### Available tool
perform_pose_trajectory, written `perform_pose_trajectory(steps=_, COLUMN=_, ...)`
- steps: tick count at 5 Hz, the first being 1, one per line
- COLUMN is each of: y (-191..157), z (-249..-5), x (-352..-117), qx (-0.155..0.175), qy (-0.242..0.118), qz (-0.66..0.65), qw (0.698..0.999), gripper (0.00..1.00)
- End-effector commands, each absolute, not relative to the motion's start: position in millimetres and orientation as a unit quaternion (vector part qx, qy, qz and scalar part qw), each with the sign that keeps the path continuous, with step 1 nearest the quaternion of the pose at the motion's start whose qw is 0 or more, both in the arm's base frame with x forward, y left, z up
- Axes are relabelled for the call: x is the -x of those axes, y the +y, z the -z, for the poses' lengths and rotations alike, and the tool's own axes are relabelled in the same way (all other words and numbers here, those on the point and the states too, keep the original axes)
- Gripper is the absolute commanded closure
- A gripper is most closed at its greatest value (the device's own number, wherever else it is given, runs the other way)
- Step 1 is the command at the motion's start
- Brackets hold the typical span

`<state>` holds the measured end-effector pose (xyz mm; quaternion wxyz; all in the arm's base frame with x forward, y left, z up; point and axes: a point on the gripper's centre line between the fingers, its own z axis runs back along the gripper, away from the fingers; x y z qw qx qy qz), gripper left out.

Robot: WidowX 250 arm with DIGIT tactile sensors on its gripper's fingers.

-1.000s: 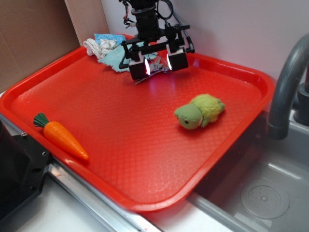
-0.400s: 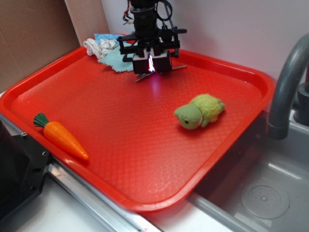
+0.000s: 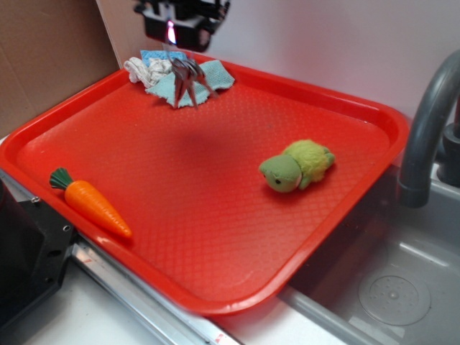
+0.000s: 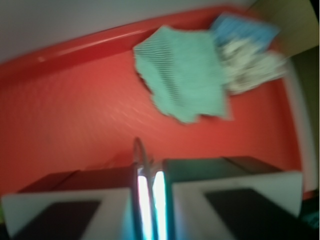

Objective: Grab the silver keys.

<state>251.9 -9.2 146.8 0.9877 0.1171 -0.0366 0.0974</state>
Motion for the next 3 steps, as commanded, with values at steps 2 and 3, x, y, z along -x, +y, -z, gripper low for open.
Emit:
perform_pose_trajectory(steps=2, y=-69.9, z=-245.4, x=-195.2, qx=-0.124, qy=-0.126, qz=0.089, qw=0.980, gripper=1.00)
perform_pose_trajectory(steps=3, y=-73.0, z=-236.4, x=-194.9, qx=-0.114, qy=-0.109, qz=0.095, qw=0.983, gripper=1.00)
